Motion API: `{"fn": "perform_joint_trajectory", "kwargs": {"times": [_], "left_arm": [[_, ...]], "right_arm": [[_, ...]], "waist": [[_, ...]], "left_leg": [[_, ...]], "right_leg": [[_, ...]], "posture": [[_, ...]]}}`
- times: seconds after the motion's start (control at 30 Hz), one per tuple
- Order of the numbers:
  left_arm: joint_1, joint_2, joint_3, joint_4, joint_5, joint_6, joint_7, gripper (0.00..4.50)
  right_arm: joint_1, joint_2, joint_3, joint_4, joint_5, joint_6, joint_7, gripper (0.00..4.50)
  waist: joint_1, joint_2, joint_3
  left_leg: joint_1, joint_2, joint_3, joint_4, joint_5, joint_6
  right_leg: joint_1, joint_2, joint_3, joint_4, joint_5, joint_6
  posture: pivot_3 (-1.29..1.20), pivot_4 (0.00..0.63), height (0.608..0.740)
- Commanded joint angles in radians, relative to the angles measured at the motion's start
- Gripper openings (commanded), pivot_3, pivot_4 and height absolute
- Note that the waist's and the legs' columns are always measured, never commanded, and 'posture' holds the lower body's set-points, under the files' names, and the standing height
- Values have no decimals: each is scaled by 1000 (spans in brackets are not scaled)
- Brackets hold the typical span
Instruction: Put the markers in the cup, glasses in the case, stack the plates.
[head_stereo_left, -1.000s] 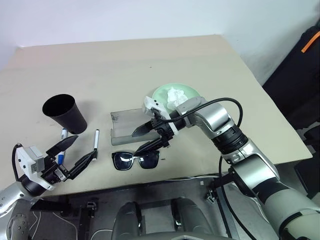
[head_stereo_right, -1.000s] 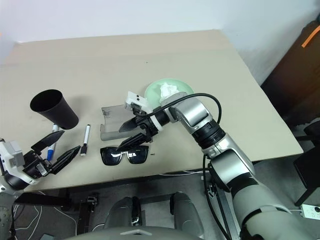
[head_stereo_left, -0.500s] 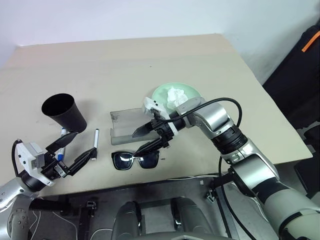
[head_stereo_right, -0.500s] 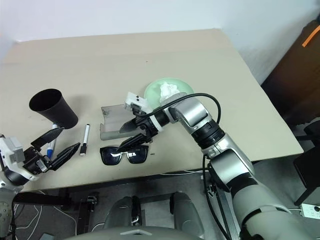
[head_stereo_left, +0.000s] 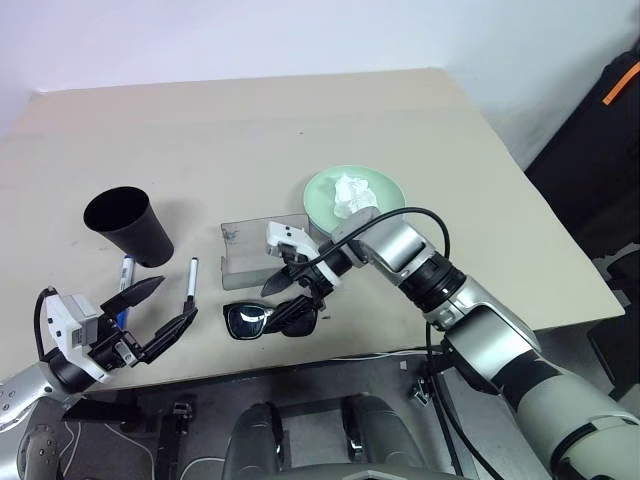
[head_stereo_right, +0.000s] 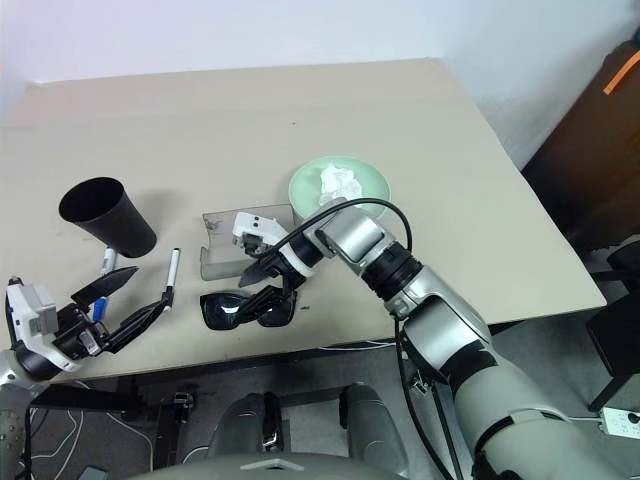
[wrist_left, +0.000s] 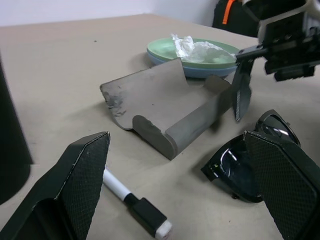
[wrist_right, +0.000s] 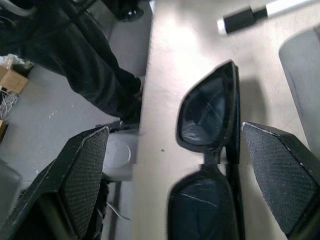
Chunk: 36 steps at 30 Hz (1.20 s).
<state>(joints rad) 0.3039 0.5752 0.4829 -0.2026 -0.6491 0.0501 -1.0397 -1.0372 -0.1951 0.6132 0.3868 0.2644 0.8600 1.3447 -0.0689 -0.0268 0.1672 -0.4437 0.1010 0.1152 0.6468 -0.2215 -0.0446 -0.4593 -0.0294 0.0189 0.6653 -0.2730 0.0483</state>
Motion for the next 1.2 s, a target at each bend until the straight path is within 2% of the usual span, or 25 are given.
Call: {"fn": "perform_joint_trajectory", "kwargs": {"times": [0.03, 0.17, 0.27, 0.63, 0.87, 1.0, 1.2], "left_arm": [[-6, -4, 0, -19, 6, -27, 3, 4500], [-10, -8, -4, -13, 13, -31, 1, 4500], [-12, -11, -9, 4, 21, -45, -6, 4500], [-21, -23, -32, 30, 32, -69, -3, 4500], [-27, -29, -15, 55, 19, -73, -11, 4500], [-27, -23, -4, 71, 15, -83, -15, 4500], [-43, -9, 5, 94, 15, -82, -19, 4500]], "right_arm": [[-22, 9, 9, 13, -23, -26, 19, 4480], [-18, 10, 15, 18, -39, -29, 29, 4480], [-17, 9, 18, 10, -51, -30, 36, 3969], [-24, 13, 11, 10, -74, -31, 24, 59], [-60, -23, -50, -40, -45, -19, 49, 19], [-88, -55, -154, -94, 32, -40, 95, 19], [-212, -32, -278, 78, 28, -192, 50, 19]], "waist": [[0, 0, 0], [0, 0, 0], [0, 0, 0], [0, 0, 0], [0, 0, 0], [2, -1, -1], [-1, 0, 0]], "left_leg": [[0, 0, 0, 0, 0, 0], [0, 0, 0, 0, 0, 0], [0, 0, 0, 0, 0, 0], [0, 0, 0, 1, 0, 0], [1, 0, -1, 2, 0, 0], [1, 0, -1, 2, 0, 0], [1, 1, 0, 1, 0, 0]], "right_leg": [[0, 0, 0, 0, 0, 0], [0, 0, 0, 0, 0, 0], [0, 0, 0, 1, 0, 0], [0, 0, 0, 1, 0, 0], [1, 1, 0, 3, 1, -1], [1, 1, 0, 2, 1, -1], [0, 2, 0, 2, 1, -1]], "posture": [[0, 150, 726], [0, 150, 726], [0, 150, 726], [0, 150, 726], [0, 150, 726], [0, 150, 726], [0, 150, 726]]}}
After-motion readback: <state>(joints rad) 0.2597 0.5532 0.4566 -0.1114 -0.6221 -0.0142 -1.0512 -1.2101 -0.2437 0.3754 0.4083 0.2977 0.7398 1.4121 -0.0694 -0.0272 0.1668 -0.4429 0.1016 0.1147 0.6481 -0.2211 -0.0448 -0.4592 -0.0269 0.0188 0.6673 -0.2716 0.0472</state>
